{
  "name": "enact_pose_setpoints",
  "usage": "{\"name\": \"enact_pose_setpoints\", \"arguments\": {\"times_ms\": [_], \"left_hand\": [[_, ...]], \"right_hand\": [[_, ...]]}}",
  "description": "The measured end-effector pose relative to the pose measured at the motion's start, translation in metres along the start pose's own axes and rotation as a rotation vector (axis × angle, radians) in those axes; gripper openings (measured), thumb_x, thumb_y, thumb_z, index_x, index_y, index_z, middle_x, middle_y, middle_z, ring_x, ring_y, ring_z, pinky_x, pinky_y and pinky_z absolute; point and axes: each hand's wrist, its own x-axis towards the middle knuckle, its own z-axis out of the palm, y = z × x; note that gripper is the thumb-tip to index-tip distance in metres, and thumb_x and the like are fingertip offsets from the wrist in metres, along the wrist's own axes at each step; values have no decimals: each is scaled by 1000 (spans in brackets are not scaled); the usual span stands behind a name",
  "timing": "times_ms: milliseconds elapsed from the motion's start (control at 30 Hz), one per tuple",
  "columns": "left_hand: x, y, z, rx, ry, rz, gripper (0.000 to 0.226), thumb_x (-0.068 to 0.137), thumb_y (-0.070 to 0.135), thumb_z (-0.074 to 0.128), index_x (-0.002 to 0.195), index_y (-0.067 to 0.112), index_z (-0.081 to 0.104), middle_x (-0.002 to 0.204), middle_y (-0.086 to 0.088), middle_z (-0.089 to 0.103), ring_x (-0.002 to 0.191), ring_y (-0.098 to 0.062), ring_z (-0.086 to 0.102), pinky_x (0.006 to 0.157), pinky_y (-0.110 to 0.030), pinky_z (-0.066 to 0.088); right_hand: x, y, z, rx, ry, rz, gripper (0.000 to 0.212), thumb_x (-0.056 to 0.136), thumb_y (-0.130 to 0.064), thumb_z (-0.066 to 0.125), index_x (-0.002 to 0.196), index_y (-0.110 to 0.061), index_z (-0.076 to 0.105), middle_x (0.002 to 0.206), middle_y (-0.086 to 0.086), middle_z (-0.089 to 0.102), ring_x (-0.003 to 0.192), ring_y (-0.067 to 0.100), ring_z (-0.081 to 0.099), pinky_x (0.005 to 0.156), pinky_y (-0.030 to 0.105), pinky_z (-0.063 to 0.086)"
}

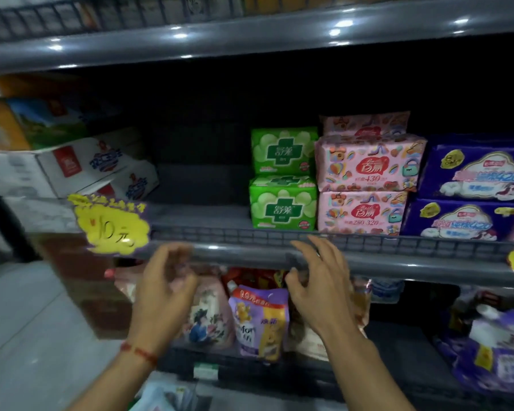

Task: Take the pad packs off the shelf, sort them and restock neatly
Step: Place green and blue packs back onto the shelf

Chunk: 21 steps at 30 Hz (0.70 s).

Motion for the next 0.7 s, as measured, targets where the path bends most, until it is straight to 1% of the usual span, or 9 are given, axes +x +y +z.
{"name": "enact_pose_setpoints", "arguments": {"times_ms": [100, 167, 233, 300, 400, 500, 533, 600, 700], "left_hand": [[-79, -59, -46, 110, 20, -226, 48, 81, -11, 69, 103, 31, 63, 104, 10, 70, 89, 3, 64, 72, -7, 48], [-127, -91, -81, 144, 71, -380, 49, 80, -11, 68, 98, 34, 62, 101, 11, 70, 90, 2, 64, 69, -5, 48], [-174, -116, -118, 161, 124, -510, 46, 78, -9, 69, 94, 34, 62, 99, 9, 71, 89, -3, 65, 66, -6, 48], [-215, -133, -151, 214, 173, -600, 41, 75, -2, 72, 93, 33, 63, 94, 10, 71, 84, -8, 67, 65, -13, 50], [-264, -160, -193, 296, 220, -731, 40, 75, -9, 73, 97, 24, 65, 98, 0, 70, 85, -20, 67, 71, -27, 51], [-298, -191, -225, 304, 245, -909, 34, 77, -5, 73, 99, 20, 66, 102, -7, 70, 89, -29, 67, 81, -41, 54], [-307, -201, -231, 309, 255, -945, 32, 77, -3, 74, 100, 18, 66, 103, -9, 71, 89, -30, 67, 82, -40, 54], [-320, -219, -237, 306, 263, -1011, 27, 80, 0, 75, 102, 13, 67, 103, -8, 70, 88, -27, 66, 79, -32, 48], [-334, -247, -234, 289, 246, -1111, 24, 81, 2, 74, 100, 11, 63, 102, -6, 65, 97, -28, 64, 78, -26, 39]], "right_hand": [[-24, -25, 17, 36, -115, -53, 52, 83, -37, 52, 130, -19, 68, 142, 8, 56, 135, 31, 47, 115, 52, 37], [-44, -46, 33, 67, -222, -102, 55, 83, -45, 48, 126, -20, 71, 138, 7, 61, 128, 31, 54, 111, 49, 43], [-66, -73, 53, 90, -342, -144, 52, 83, -46, 48, 123, -22, 71, 130, 3, 65, 121, 29, 59, 105, 45, 47], [-84, -106, 72, 80, -485, -171, 47, 83, -41, 52, 124, -25, 69, 123, -1, 67, 117, 27, 60, 101, 41, 48], [-109, -154, 106, 40, -735, -227, 37, 93, -30, 59, 128, -20, 64, 128, 5, 60, 119, 28, 56, 97, 37, 47], [-142, -194, 145, -7, -971, -295, 45, 97, -35, 59, 139, -21, 57, 140, 6, 57, 124, 28, 56, 98, 39, 50], [-155, -202, 158, -9, -1014, -306, 46, 96, -37, 59, 140, -22, 57, 140, 7, 58, 124, 29, 57, 98, 41, 51], [-180, -210, 182, -18, -1063, -323, 46, 96, -37, 59, 139, -23, 57, 140, 7, 60, 124, 29, 58, 98, 42, 52], [-209, -208, 206, -74, -1117, -397, 47, 98, -36, 56, 144, -24, 53, 145, 7, 55, 127, 30, 56, 98, 45, 51]]}}
